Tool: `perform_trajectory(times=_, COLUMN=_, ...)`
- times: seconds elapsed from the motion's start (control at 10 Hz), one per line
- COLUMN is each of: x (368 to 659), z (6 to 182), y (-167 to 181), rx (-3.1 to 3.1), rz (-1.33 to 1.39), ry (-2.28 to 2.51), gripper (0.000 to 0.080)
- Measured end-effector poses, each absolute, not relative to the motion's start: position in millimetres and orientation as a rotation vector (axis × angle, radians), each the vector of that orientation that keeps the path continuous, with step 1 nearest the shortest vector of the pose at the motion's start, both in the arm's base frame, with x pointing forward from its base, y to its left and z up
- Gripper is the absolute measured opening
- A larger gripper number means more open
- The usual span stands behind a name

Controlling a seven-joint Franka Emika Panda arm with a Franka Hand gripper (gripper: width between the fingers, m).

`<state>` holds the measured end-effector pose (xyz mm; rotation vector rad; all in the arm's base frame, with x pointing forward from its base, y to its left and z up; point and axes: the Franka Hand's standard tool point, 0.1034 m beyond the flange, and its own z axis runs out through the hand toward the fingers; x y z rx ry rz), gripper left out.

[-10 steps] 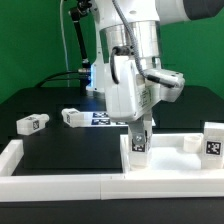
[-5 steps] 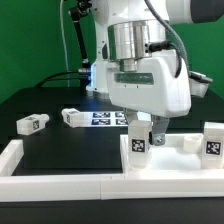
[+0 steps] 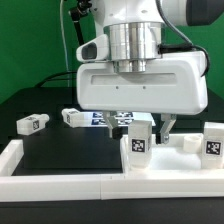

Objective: Assemble square table

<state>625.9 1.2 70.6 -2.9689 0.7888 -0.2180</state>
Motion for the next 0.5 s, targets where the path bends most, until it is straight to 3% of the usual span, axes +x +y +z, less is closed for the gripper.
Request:
perform_trajectory(times=0.2, x=626.6, z=70.0, y=-0.7, rx=-3.005, rz=-0.213, ry=0.669, gripper=0.0649)
perform_trajectory(times=0.3, x=626.5, z=69.9, y=-0.8, rx=-2.995, rz=-0.212, ry=0.706, gripper=0.0553)
perform_trajectory(times=0.4, x=626.5, z=69.8, y=-1.1, rx=-2.996, rz=-0.212, ry=0.708, gripper=0.0553)
perform_trajectory(times=0.5, x=626.5, z=69.8, y=-1.0, rx=-2.976, rz=-0.210, ry=0.773, gripper=0.0370)
